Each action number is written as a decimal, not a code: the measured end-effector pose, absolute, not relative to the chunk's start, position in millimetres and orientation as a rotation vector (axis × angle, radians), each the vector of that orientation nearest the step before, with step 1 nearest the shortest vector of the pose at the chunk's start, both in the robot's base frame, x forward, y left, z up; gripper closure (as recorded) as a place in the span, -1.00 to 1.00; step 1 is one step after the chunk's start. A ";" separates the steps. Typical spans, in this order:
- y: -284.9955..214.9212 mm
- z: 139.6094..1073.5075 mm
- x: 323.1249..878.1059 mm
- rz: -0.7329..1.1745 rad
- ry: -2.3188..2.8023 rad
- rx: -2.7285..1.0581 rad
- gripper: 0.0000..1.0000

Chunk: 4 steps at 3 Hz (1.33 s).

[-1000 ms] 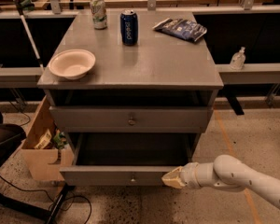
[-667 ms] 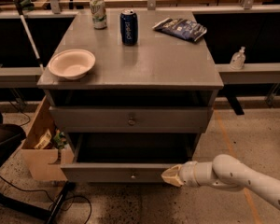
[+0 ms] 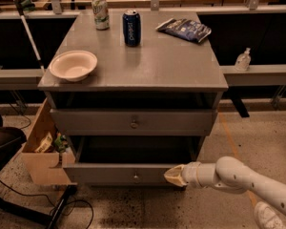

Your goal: Close middle drawer

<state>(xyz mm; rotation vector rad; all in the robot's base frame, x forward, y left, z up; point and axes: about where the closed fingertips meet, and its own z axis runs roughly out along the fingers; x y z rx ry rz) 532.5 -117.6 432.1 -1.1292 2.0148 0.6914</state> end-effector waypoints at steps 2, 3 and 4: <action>-113.2 433.4 549.5 0.662 1.979 -1.127 1.00; -109.4 434.7 565.1 0.640 1.953 -1.127 1.00; -109.5 434.7 563.7 0.640 1.953 -1.127 1.00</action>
Offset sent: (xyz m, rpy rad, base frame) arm 0.0791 0.0128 0.0073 0.0066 -0.1663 -0.0293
